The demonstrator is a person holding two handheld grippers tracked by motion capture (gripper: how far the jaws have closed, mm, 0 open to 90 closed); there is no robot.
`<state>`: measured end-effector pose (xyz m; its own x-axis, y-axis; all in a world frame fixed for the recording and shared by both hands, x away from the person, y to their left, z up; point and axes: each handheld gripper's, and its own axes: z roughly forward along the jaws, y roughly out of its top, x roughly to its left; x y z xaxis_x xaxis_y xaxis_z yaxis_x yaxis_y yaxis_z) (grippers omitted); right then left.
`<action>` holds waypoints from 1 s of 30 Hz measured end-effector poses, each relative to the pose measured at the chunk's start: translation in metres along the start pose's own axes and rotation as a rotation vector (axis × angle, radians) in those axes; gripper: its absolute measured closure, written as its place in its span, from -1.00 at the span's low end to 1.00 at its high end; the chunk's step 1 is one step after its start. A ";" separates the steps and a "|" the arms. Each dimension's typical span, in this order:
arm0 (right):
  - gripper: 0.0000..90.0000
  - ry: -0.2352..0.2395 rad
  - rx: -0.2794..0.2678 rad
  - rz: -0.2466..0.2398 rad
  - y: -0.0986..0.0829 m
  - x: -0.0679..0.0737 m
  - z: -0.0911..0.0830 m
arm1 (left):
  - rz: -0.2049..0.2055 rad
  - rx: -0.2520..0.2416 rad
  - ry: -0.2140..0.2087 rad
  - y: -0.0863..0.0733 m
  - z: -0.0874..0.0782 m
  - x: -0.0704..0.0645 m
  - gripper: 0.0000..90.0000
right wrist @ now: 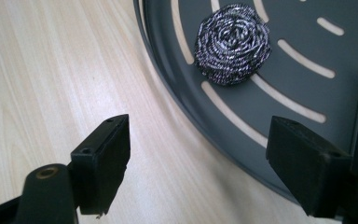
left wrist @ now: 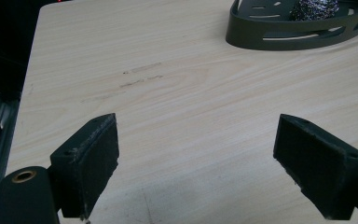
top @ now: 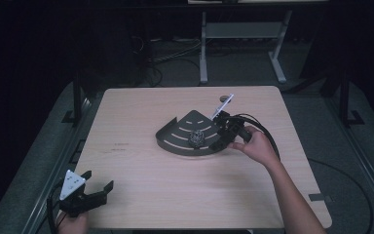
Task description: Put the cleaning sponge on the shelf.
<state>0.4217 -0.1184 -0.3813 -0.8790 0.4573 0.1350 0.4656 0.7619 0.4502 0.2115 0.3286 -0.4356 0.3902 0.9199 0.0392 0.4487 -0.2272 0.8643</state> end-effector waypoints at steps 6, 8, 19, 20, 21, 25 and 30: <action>-0.53 0.003 -0.003 0.003 -0.009 0.002 0.000 | 0.002 0.002 0.000 0.000 0.000 0.000 -0.70; -0.53 0.006 0.010 0.003 -0.011 0.003 0.000 | 0.004 0.002 -0.001 0.000 0.000 -0.001 -0.70; -0.53 0.010 0.011 0.006 -0.026 0.009 0.001 | 0.007 0.001 0.002 0.000 -0.001 0.000 -0.70; -0.53 0.010 0.011 0.006 -0.026 0.009 0.001 | 0.007 0.001 0.002 0.000 -0.001 0.000 -0.70; -0.53 0.011 0.008 0.005 -0.027 0.010 0.001 | 0.007 0.001 0.004 0.000 -0.001 0.000 -0.70; -0.53 0.015 0.001 0.005 -0.033 0.013 0.002 | 0.007 0.001 0.004 0.000 -0.001 0.000 -0.70; -0.53 0.020 -0.004 0.004 -0.038 0.018 0.001 | 0.006 0.000 0.005 0.000 -0.001 0.000 -0.70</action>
<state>0.3885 -0.1388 -0.3973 -0.8788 0.4515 0.1543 0.4690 0.7580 0.4532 0.2105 0.3289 -0.4349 0.3887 0.9202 0.0470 0.4467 -0.2329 0.8639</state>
